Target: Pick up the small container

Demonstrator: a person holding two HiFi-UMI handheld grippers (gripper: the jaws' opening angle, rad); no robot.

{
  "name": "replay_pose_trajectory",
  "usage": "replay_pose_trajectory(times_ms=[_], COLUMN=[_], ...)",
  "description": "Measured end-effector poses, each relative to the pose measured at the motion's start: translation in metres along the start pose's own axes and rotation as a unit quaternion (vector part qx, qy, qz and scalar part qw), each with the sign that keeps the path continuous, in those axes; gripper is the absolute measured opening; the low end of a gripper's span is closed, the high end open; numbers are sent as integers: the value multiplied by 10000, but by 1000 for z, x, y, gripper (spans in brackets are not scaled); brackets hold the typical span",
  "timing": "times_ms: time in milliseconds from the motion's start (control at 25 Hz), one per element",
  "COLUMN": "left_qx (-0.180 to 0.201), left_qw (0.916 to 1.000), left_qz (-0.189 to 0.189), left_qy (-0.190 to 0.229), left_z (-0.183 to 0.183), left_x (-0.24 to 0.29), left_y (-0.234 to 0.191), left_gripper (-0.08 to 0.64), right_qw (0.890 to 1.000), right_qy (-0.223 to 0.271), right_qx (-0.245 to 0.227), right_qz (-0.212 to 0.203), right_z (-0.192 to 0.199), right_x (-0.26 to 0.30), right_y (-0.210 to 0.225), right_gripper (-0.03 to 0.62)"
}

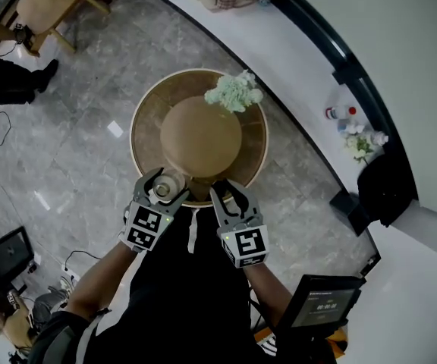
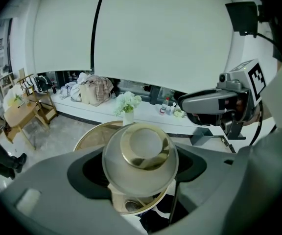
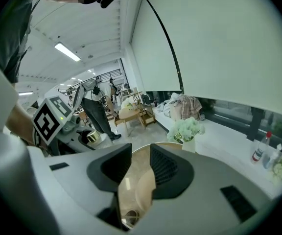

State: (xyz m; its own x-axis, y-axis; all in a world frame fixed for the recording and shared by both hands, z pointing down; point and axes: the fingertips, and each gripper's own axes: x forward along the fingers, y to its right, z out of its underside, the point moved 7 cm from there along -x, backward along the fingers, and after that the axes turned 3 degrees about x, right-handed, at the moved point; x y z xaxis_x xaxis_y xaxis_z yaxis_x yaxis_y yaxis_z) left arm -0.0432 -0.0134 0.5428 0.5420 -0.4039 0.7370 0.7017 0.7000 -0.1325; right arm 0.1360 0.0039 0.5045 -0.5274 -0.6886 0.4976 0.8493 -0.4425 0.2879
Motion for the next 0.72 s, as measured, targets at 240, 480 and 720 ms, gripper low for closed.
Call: replay_pose_trajectory(times_ms=[240,480,720], left_qx=[-115,-228,-261], left_qw=[9999,9996,9995], left_qz=[-22,-19,-46], left_qy=[122,165,189], left_z=[-8,-12,-17], left_x=[-35,-62,-85], left_y=[5,7,14], left_gripper=[342,342,342], right_qw=[9997,9995,9994], right_qy=[194,203,237], right_qx=[-76,-156,-161], right_qz=[86,189,178], right_z=[-22,-36,-50], right_x=[-15,-20,-29], right_y=[-7,-14,-24], right_gripper=[115,114,114])
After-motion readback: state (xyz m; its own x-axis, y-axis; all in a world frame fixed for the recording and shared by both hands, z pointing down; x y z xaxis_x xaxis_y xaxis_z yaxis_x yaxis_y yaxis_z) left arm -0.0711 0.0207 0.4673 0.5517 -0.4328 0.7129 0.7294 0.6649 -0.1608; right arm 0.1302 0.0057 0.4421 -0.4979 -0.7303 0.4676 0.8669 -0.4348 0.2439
